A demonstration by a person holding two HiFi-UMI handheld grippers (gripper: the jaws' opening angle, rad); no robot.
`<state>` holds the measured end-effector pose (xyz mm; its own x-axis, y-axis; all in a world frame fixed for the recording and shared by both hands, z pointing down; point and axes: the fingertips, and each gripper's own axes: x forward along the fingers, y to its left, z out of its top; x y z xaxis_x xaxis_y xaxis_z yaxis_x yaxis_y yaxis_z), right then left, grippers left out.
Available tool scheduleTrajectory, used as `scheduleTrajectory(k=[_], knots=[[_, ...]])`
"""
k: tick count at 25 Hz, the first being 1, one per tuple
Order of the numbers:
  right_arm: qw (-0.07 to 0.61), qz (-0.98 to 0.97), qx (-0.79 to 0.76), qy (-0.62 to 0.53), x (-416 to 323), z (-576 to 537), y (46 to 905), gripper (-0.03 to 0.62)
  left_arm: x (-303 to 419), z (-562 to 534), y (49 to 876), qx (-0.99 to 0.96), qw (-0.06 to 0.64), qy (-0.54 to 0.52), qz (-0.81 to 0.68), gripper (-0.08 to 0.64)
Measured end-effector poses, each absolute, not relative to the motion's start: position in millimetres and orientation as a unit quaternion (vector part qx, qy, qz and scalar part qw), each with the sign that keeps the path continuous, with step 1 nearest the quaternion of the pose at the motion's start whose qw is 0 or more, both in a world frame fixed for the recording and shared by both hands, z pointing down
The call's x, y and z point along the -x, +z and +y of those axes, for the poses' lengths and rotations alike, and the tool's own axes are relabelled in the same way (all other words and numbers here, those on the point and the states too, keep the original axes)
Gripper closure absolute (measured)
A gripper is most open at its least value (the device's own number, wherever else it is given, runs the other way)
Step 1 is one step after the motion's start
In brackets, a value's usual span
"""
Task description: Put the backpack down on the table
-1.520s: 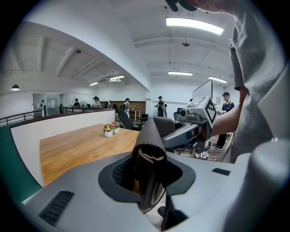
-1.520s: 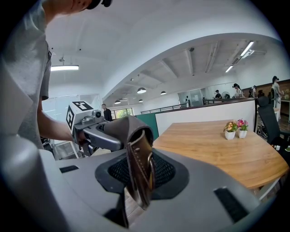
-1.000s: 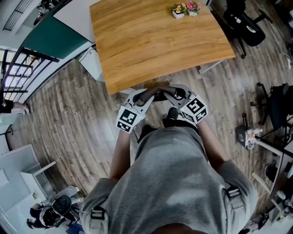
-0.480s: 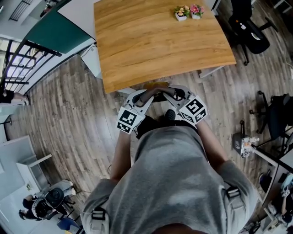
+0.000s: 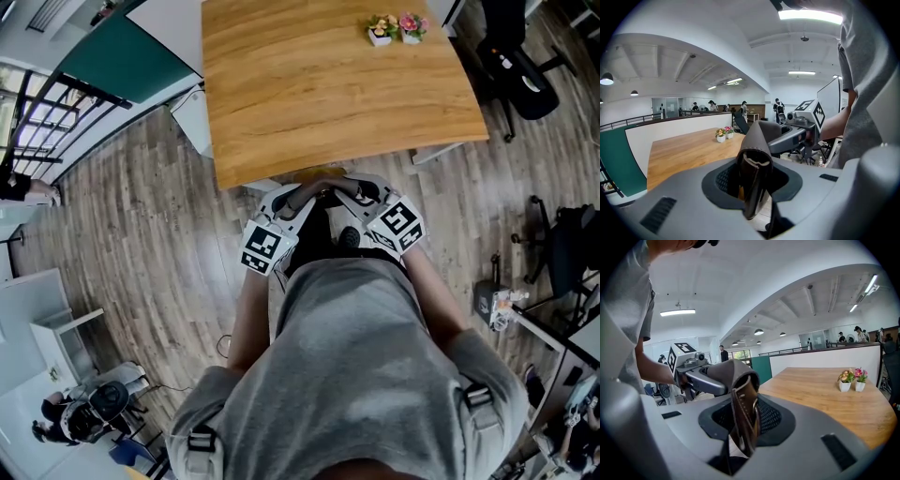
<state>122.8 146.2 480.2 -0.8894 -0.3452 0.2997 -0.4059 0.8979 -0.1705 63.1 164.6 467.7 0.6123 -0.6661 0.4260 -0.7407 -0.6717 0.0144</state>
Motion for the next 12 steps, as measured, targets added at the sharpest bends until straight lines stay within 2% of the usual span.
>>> scheduleTrajectory(k=[12], knots=[[0.148,-0.963,-0.200,0.108,-114,109,483,0.499,-53,125,471,-0.900,0.088,0.192,-0.383,0.443]])
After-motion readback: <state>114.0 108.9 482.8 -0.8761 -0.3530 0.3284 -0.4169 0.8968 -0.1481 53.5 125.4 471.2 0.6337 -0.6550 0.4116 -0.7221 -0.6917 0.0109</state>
